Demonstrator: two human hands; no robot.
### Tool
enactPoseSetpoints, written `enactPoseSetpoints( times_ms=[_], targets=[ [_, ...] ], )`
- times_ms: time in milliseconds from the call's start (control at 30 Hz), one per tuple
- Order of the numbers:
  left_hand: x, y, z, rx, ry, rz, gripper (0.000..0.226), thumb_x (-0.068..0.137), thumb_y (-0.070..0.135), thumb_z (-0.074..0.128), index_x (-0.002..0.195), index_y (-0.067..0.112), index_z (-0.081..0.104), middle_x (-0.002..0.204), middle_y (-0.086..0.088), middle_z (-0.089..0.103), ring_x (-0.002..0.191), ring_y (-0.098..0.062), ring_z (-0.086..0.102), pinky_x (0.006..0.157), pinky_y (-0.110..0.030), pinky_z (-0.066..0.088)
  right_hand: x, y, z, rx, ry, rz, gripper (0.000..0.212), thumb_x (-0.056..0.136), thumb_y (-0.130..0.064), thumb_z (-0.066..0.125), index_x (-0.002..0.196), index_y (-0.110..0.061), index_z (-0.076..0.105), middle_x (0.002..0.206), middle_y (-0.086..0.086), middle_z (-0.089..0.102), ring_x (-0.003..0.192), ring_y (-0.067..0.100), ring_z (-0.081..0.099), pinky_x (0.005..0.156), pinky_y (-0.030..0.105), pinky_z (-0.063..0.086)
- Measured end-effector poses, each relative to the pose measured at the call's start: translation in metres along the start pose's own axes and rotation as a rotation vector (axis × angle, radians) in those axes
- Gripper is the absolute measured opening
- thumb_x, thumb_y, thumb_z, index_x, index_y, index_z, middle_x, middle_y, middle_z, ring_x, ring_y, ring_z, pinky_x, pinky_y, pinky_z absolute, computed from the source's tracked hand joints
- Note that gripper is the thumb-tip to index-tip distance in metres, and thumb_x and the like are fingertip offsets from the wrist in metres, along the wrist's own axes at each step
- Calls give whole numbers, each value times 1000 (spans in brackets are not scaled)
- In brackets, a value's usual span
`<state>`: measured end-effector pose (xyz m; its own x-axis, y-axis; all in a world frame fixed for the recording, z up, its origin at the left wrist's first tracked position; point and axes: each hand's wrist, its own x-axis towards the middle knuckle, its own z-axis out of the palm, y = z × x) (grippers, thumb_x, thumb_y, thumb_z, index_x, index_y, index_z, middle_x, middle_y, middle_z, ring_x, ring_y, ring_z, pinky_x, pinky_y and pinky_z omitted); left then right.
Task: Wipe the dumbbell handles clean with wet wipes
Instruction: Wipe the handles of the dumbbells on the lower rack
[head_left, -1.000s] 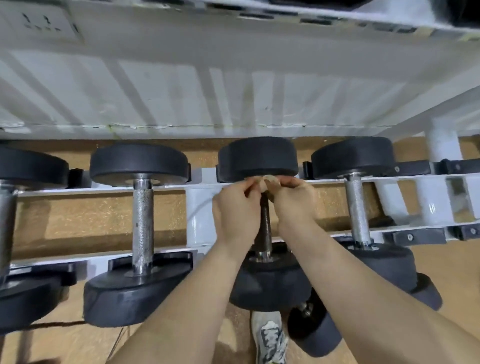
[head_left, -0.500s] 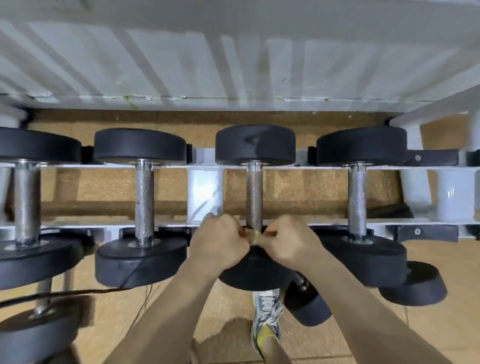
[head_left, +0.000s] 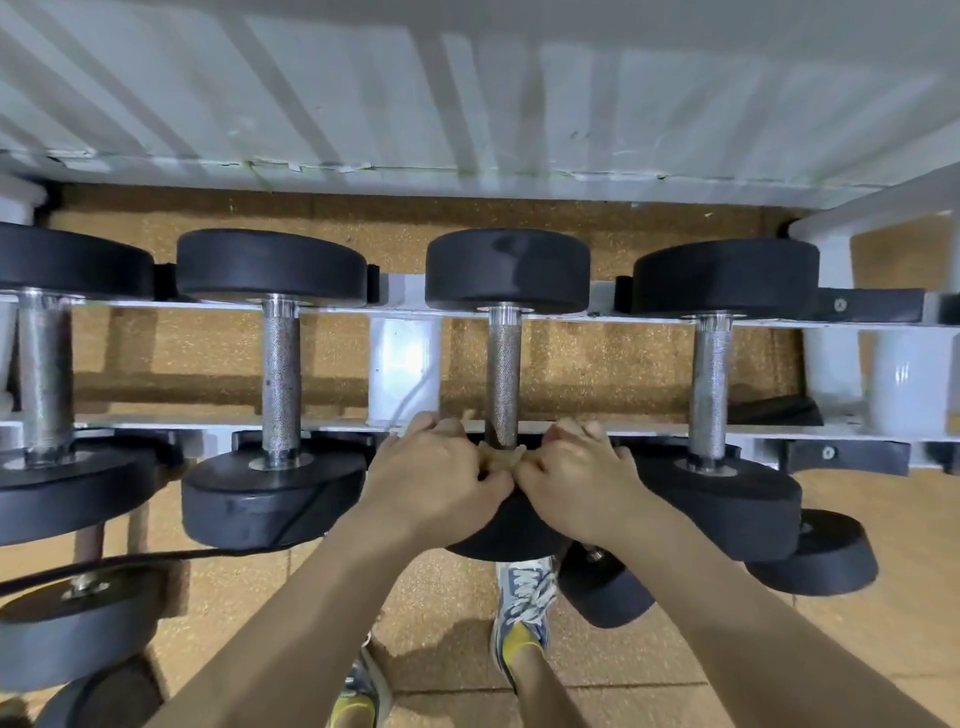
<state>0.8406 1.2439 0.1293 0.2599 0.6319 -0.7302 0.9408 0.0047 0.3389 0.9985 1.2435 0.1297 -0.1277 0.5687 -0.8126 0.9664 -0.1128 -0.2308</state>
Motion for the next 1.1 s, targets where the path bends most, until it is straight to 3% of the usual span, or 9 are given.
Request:
enactPoseSetpoints(
  times_ms=[133, 267, 400, 600, 733, 800, 867, 1000, 1100],
  targets=[
    [-13, -2, 10, -313, 69, -25, 40, 100, 50, 30, 106, 40, 68, 111, 17, 51, 107, -14, 35, 99, -37, 33, 28, -3, -1, 129, -183, 67, 43, 98, -44, 28, 116, -27, 62, 134, 0, 35, 130, 24, 23, 102, 48, 22],
    [-17, 5, 39, -323, 256, -46, 36, 100, 42, 33, 119, 41, 64, 126, 24, 50, 101, -9, 30, 101, -37, 32, 6, 0, 10, 149, 29, 33, 45, 96, -51, 32, 92, -27, 70, 113, -5, 52, 116, 19, 36, 96, 45, 30],
    [-16, 4, 61, -638, 382, -89, 32, 99, 35, 45, 125, 30, 64, 135, 10, 50, 121, -13, 36, 109, -31, 28, -3, -16, 19, 150, 285, 78, 46, 93, -57, 43, 86, -19, 69, 88, 3, 66, 95, 26, 58, 79, 36, 47],
    [-4, 29, 65, -947, 616, -458, 31, 97, 35, 43, 117, 18, 59, 116, 1, 57, 113, -22, 51, 97, -39, 39, 26, -16, 15, 366, 227, 124, 24, 86, -40, 66, 97, -20, 72, 87, 3, 70, 83, 24, 64, 72, 33, 53],
    [7, 39, 69, -867, 774, -502, 42, 90, 36, 34, 116, 18, 62, 115, 0, 61, 107, -21, 52, 87, -33, 40, 22, -6, 1, 1037, 461, 140, 14, 91, -16, 64, 85, -25, 74, 84, -9, 74, 86, 12, 69, 86, 30, 55],
    [7, 38, 73, -859, 784, -481, 39, 90, 34, 35, 116, 21, 61, 114, 4, 61, 105, -17, 53, 84, -32, 41, 38, -12, -20, 1227, 611, 90, 23, 91, -10, 65, 76, -27, 70, 73, -15, 70, 80, 5, 67, 78, 18, 52],
    [6, 36, 74, -860, 802, -472, 41, 87, 35, 34, 115, 23, 61, 114, 5, 60, 105, -16, 53, 86, -35, 44, 54, -29, -36, 1181, 673, 90, 18, 91, -9, 63, 80, -21, 71, 70, -14, 64, 70, 3, 60, 64, 13, 44],
    [6, 37, 74, -878, 815, -483, 43, 83, 35, 34, 114, 25, 62, 114, 5, 60, 106, -18, 54, 88, -39, 47, 47, -32, -12, 916, 634, 34, 25, 95, -3, 52, 92, -18, 73, 80, -12, 63, 73, 9, 59, 74, 21, 45],
    [6, 37, 74, -874, 823, -501, 43, 81, 33, 36, 114, 26, 62, 114, 5, 61, 106, -19, 54, 88, -38, 46, 30, -8, 22, 606, 457, -40, 25, 85, 1, 50, 69, -10, 65, 67, 9, 63, 63, 28, 57, 60, 41, 46]
  ],
)
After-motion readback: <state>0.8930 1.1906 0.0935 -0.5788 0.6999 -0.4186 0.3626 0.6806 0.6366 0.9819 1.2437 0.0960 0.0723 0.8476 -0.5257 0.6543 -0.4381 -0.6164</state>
